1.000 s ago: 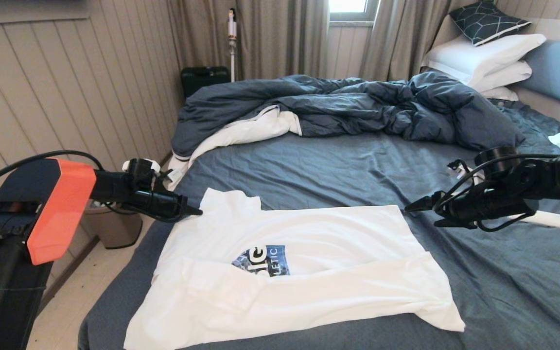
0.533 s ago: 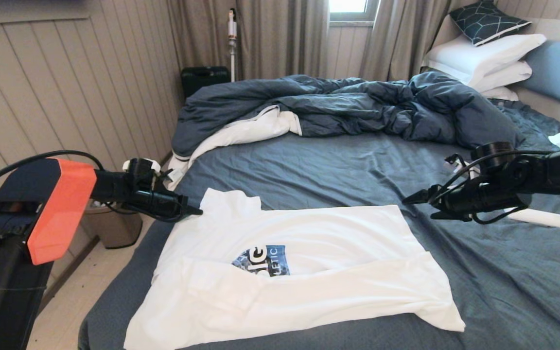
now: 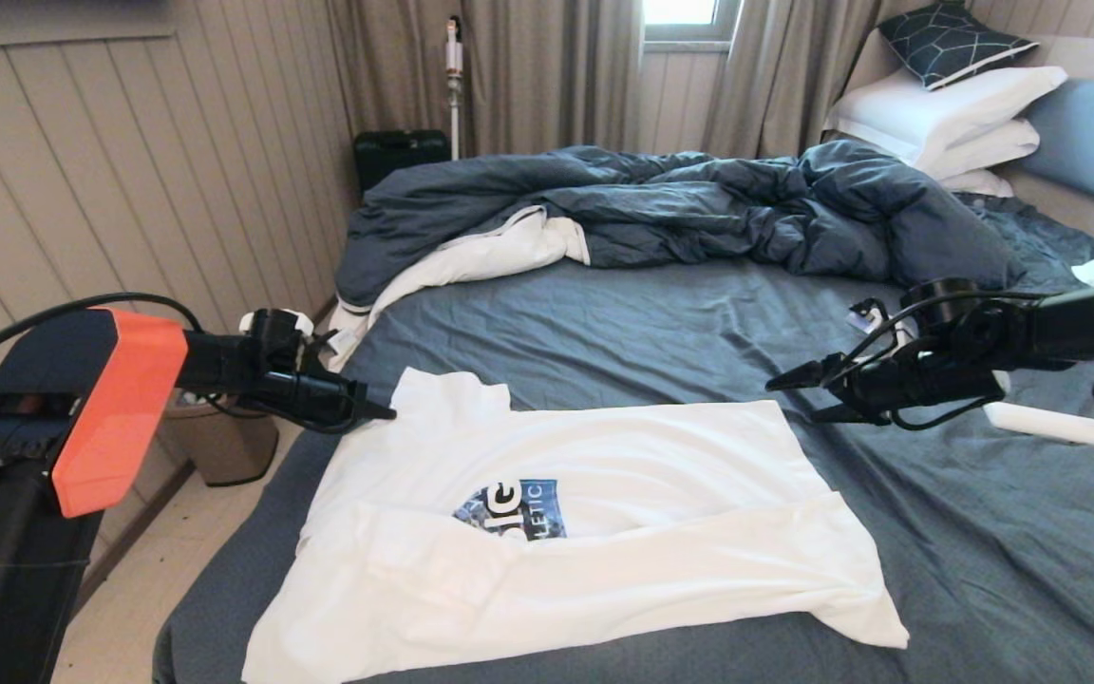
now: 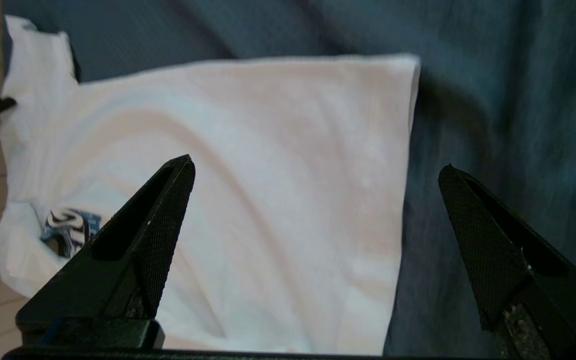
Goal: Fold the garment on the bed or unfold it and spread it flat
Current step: Fold the white T-shirt
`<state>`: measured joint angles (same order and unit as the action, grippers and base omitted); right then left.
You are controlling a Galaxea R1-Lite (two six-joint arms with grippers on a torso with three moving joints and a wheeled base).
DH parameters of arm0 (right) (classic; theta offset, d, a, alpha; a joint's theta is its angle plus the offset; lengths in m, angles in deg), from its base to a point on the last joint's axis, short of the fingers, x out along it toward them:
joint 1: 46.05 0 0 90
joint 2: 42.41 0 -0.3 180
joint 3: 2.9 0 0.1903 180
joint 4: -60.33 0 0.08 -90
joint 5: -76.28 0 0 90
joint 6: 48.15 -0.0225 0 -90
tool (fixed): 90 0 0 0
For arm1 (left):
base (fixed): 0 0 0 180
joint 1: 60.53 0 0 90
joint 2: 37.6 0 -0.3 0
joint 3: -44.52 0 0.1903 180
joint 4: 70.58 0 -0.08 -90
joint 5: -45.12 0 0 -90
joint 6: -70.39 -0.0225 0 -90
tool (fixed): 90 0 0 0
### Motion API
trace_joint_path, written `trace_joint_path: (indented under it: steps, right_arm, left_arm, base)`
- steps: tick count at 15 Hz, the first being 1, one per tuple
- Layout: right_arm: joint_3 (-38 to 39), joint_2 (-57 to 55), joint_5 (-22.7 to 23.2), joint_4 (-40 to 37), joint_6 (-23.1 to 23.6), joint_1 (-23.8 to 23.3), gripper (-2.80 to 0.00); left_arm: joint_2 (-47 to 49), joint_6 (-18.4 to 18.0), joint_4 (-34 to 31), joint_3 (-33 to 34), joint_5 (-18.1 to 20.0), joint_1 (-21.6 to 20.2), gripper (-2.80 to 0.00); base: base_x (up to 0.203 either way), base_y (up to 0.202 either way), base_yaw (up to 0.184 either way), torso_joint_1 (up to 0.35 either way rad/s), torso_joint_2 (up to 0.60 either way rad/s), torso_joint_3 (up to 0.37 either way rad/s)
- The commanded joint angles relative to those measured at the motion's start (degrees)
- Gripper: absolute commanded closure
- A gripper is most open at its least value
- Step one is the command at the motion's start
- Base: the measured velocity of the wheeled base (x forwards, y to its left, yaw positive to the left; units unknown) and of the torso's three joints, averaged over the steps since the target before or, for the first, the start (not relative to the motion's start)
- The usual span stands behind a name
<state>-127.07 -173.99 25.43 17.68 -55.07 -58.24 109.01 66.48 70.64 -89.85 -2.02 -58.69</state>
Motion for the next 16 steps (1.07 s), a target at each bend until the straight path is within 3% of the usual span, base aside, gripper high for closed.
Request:
trace_joint_path:
  steps: [1,9,16]
  right_arm:
    - [-5.5,-4.9,0.5,-2.6,0.2,0.0,-2.80]
    - [-11.0,-9.7,0.5,-3.4,0.4,0.3,-2.80]
    - [-11.1,-9.8,0.5,-3.1,0.2,0.9,-2.80]
  left_arm:
    - [-0.2,0.0,-0.1,0.0,0.2,-0.1,0.00]
    - [0.0,-0.1,0.2,-0.1,0.0,-0.1,0.00]
    - [0.0,-0.1,0.6,-0.1,0.0,-0.1,0.00]
  base:
    - [0.000,0.000,0.000,0.000,0.00,0.000]
    - [0.000,0.000,0.000,0.000,0.00,0.000]
    - [0.000,0.000,0.000,0.000,0.00,0.000]
